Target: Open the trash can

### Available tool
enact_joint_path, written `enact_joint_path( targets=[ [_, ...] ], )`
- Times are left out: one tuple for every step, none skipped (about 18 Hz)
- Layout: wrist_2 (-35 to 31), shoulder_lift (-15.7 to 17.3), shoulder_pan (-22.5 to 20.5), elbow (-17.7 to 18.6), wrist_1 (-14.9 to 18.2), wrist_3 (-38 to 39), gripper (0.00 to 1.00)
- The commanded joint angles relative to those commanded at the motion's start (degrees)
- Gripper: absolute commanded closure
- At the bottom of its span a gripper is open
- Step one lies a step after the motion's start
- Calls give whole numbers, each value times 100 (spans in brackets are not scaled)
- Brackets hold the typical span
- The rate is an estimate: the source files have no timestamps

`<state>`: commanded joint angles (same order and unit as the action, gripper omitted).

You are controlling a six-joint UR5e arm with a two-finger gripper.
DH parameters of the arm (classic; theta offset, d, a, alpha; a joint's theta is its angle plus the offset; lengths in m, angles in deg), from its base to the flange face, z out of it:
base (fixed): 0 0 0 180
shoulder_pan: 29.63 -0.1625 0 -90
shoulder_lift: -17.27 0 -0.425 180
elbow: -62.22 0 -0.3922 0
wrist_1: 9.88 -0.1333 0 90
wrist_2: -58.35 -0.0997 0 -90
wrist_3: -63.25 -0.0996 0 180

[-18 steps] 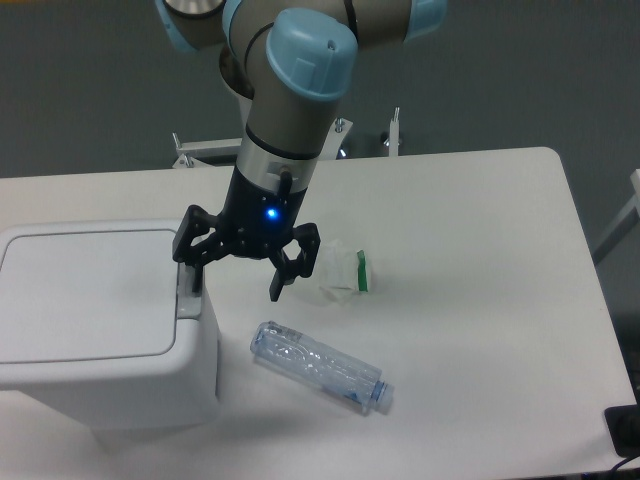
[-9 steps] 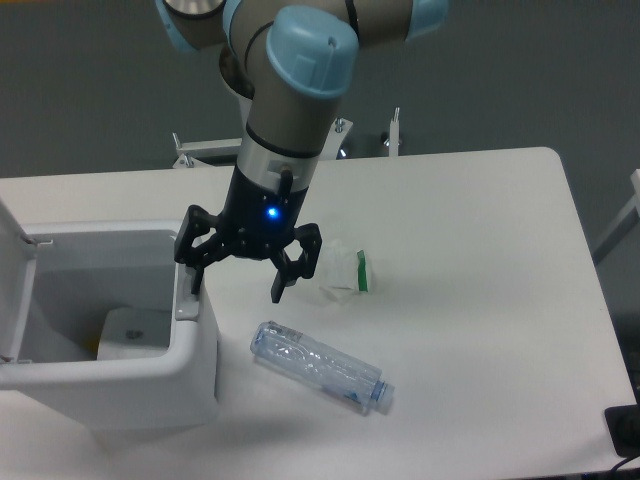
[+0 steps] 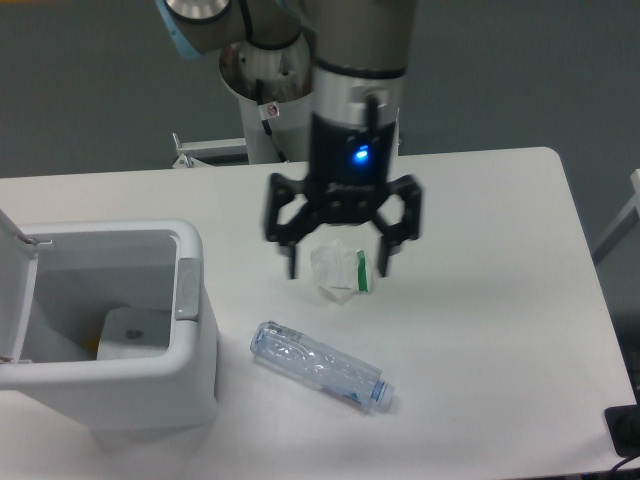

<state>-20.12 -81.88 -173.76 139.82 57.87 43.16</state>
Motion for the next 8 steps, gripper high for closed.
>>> enact_joint_path(
  targets=[
    [-150,53,-62,45,149,-387,0],
    [-247,71,-98,63,290,-773,0],
    [-309,80,-150,98,379,-1056,0],
    [-406,80,-194,124,388,-1267,0],
    [-528,80,-221,168,406,-1469,0],
    [-660,89,-247,290,397,-1724,0],
    [-731,106,-256,344,353,-1813,0],
    [-775,115,-274,344,353,-1832,0]
  ],
)
